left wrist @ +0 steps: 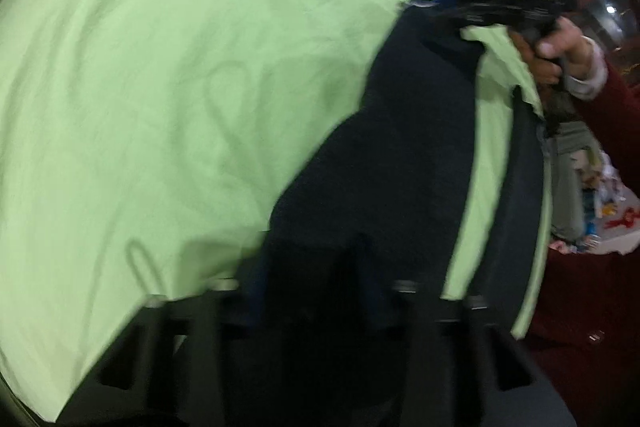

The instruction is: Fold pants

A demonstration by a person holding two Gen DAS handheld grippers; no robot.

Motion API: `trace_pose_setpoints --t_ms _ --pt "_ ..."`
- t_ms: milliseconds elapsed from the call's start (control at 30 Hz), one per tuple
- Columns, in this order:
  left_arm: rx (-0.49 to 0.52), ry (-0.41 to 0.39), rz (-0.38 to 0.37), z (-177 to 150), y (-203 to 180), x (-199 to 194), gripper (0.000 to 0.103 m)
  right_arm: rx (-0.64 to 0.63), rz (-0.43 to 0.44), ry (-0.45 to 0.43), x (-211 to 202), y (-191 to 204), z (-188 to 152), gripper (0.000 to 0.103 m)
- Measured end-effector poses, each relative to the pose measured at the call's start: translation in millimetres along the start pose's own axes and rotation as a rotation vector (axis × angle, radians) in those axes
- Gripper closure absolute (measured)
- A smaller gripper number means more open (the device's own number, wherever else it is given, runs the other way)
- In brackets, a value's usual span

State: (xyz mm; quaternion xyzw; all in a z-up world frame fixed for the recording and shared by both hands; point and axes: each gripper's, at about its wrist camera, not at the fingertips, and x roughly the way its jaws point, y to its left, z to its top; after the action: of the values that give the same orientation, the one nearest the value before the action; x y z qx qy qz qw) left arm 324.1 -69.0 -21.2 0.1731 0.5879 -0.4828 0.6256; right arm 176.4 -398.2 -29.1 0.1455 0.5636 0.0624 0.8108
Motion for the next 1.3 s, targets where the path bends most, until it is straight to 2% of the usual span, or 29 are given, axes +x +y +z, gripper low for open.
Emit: trace_pose_setpoints --t_ms 33,67,100,200,467,567,733,900,1000,1300 --pt "0.013 0.003 -0.011 -3.3 -2.2 0.2 0.081 -0.01 -0.024 0.0 0.6 -0.6 0.5 0.056" --pt "0.025 0.012 -0.02 -6.7 -5.0 1.2 0.084 -0.015 -0.037 -0.006 -0.6 -0.1 0.2 0.074" --pt "0.033 0.01 -0.024 -9.1 -9.4 1.9 0.085 -0.015 -0.034 -0.012 -1.5 2.0 0.2 0.085" --pt "0.035 -0.016 -0.026 -7.7 -27.0 4.8 0.089 -0.059 -0.006 -0.055 -12.8 10.4 -3.7 0.09" --pt "0.011 -0.143 -0.013 -31.2 -62.7 -22.7 0.091 -0.218 0.005 -0.206 -51.6 49.2 -21.2 0.092" --pt "-0.011 -0.195 -0.013 -42.0 -80.7 -33.5 0.091 -0.268 0.008 -0.234 -71.3 46.6 -36.9 0.092" --pt "-0.032 -0.271 -0.018 -64.6 -134.4 -32.8 0.091 -0.347 0.006 -0.256 -83.6 55.3 -83.0 0.093" --pt "-0.063 -0.27 -0.006 -86.8 -161.8 -14.4 0.091 -0.391 0.003 -0.265 -92.8 54.4 -139.5 0.093" --pt "-0.091 -0.282 -0.013 -100.6 -170.5 -7.8 0.091 -0.438 -0.039 -0.243 -94.5 58.7 -171.9 0.094" --pt "-0.082 -0.336 -0.045 -107.1 -214.0 7.3 0.09 -0.417 -0.139 -0.243 -106.6 51.3 -217.2 0.095"
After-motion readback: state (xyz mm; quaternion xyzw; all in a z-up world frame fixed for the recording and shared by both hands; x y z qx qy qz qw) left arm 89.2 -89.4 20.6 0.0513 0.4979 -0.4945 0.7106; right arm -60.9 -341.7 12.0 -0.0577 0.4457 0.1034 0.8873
